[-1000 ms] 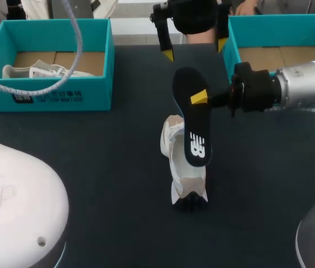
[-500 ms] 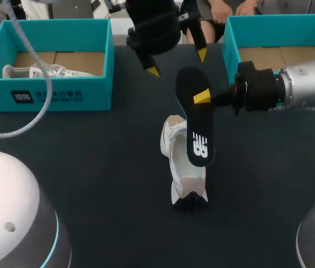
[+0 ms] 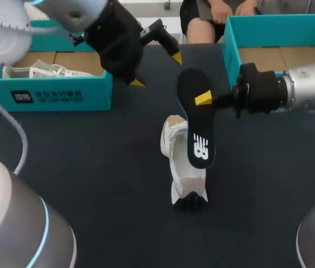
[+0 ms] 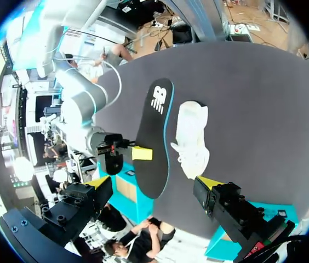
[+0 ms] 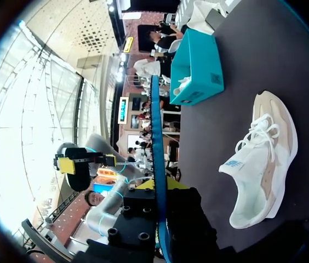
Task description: Take the shoe out of the shoebox, open the shoe tongue, remove and reinsert the insole, then place the shoe into the shoebox
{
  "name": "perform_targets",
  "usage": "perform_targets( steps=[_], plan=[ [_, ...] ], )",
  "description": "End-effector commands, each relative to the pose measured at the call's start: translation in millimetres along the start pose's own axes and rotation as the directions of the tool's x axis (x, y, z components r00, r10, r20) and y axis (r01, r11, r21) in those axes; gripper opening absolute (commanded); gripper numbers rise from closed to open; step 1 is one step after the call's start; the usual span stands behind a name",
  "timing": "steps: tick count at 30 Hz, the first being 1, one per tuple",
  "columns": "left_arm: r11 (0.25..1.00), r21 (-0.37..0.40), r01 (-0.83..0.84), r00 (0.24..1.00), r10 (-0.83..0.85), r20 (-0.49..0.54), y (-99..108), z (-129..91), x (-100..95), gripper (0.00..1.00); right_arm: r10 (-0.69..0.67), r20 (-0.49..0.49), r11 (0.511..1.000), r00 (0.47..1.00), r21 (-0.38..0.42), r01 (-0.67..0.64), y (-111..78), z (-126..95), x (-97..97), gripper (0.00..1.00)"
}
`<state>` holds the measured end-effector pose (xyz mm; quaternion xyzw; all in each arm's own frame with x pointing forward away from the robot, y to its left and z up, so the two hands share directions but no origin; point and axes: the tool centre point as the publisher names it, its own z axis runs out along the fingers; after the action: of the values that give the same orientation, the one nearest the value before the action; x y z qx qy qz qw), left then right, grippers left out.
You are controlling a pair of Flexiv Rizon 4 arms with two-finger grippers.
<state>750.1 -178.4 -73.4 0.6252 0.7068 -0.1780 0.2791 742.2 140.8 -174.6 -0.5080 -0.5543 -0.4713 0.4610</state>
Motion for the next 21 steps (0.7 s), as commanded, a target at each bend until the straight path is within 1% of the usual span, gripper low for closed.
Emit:
perform_targets(
  steps=[1,11,12,14,16,18,19,21],
  plan=[
    [0.997,-0.068,0.030,0.732,0.025,0.681,-8,0,13.7,1.00,0.001,0.003,1.000,1.000,-0.001,-0.001,-0.5,1,0.0,0.00],
    [0.997,-0.068,0.030,0.732,0.025,0.681,-8,0,13.7,1.00,0.006,-0.006,1.000,1.000,-0.001,-0.006,0.8,5,-3.2,0.00],
    [0.999,-0.006,0.050,0.708,-0.031,0.706,-13,4,15.2,1.00,0.006,-0.007,1.000,1.000,0.000,-0.006,0.9,6,-3.3,0.00],
    [0.999,0.035,0.018,0.700,-0.037,0.713,-17,11,19.7,1.00,0.007,-0.008,1.000,1.000,0.001,-0.007,0.9,6,-3.4,0.00],
    [0.998,0.064,0.024,0.687,-0.063,0.724,-17,16,22.8,1.00,0.008,-0.008,1.000,1.000,0.002,-0.008,1.0,6,-3.5,0.00],
    [0.998,0.068,0.002,0.685,-0.051,0.726,-17,19,26.0,1.00,0.009,-0.008,1.000,1.000,0.003,-0.009,1.1,6,-3.5,0.00],
    [0.996,0.085,0.000,0.682,-0.062,0.729,-17,21,27.0,1.00,0.010,-0.008,1.000,1.000,0.003,-0.010,1.1,6,-3.5,0.00],
    [0.997,0.078,-0.008,0.661,-0.053,0.748,-16,22,28.3,1.00,0.012,-0.008,1.000,1.000,0.001,-0.012,1.1,6,-3.5,0.00]
  ],
)
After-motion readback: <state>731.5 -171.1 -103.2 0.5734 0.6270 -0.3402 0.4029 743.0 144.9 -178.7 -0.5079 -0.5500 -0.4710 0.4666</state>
